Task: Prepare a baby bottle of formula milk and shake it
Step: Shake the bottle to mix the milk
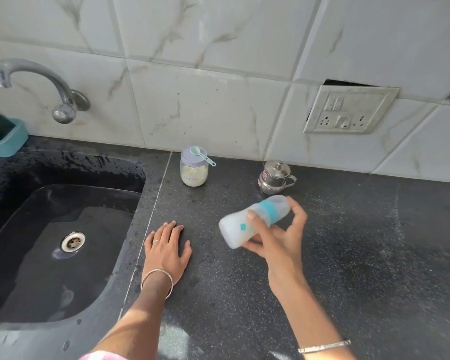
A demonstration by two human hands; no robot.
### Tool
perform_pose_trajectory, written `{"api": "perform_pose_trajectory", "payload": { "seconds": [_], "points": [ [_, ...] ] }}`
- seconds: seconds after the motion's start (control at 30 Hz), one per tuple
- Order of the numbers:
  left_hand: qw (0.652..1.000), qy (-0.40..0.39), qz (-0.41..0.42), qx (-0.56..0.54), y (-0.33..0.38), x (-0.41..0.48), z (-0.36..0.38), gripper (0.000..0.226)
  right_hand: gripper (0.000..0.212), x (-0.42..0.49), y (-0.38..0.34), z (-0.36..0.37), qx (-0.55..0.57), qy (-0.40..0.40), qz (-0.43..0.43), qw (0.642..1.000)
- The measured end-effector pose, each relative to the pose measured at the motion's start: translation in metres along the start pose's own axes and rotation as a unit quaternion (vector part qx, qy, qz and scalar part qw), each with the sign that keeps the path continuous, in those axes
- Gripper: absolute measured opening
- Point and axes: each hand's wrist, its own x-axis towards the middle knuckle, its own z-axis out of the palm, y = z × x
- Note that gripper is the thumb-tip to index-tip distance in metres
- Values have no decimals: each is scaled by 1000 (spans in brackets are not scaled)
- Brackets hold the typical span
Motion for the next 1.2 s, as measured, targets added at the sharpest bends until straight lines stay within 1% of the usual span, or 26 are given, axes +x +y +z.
{"api": "perform_pose_trajectory", "payload": {
  "seconds": [0.03, 0.07, 0.13, 0.17, 0.2, 0.27, 0.3, 0.4, 0.43, 0.53, 0.63, 0.67, 0.7, 0.8, 0.83, 0.93, 1.07, 1.17, 1.2],
  "points": [
    [1000, 0, 0, -1, 0, 0, 1, 55, 77, 1, 0, 0, 6, 16, -2, 1000],
    [1000, 1, 0, 0, 0, 0, 1, 55, 76, 2, 0, -1, 1, 11, 3, 1000],
    [1000, 3, 0, 0, 0, 0, 1, 55, 76, 2, 1, -3, -28, -38, 19, 999],
    [1000, 2, -1, -1, 0, 0, 1, 55, 77, 2, 1, -4, -34, -48, 21, 998],
    [1000, 2, -1, -2, -1, 0, 1, 55, 76, 2, 0, -4, -28, -36, 14, 999],
    [1000, 2, -1, 1, -1, 0, 2, 54, 75, 5, -2, -5, -6, 13, -5, 1000],
    [1000, 3, 0, 3, -1, 0, 2, 54, 74, 6, -3, -5, -1, 23, -8, 1000],
    [1000, 5, 0, 5, -1, 0, 1, 55, 74, 7, -4, -4, -36, -30, 11, 999],
    [1000, 2, 0, 5, -1, 0, 1, 55, 75, 6, -4, -4, -42, -32, 13, 999],
    [1000, 2, 0, 1, 0, 0, 1, 52, 74, 4, -3, -2, -38, 1, -4, 999],
    [1000, -5, -2, -1, -1, 0, 1, 47, 75, 0, 0, 1, -71, -64, 23, 995],
    [1000, -7, -4, -1, -1, 0, 1, 47, 77, -2, 1, 2, -73, -71, 31, 994],
    [1000, -7, -5, -3, 0, 0, 1, 47, 78, -2, 1, 4, -66, -62, 30, 995],
    [1000, -4, -3, -6, 0, -1, 1, 46, 75, 2, 1, 3, -31, -2, 8, 999],
    [1000, -1, -2, -6, 0, -1, 1, 46, 74, 2, 0, 3, -34, -5, 11, 999],
    [1000, 0, -2, -6, 0, 0, 0, 46, 73, 3, 0, 1, -59, -57, 30, 996],
    [1000, 3, -1, -6, 0, -1, 0, 48, 72, 5, 0, -1, -28, -5, 18, 999],
    [1000, 7, 5, -7, 0, -1, 0, 48, 70, 4, -1, -2, -50, -51, 37, 997],
    [1000, 8, 4, -9, 0, -1, 0, 50, 69, 5, -1, -2, -49, -49, 35, 997]
  ]
}}
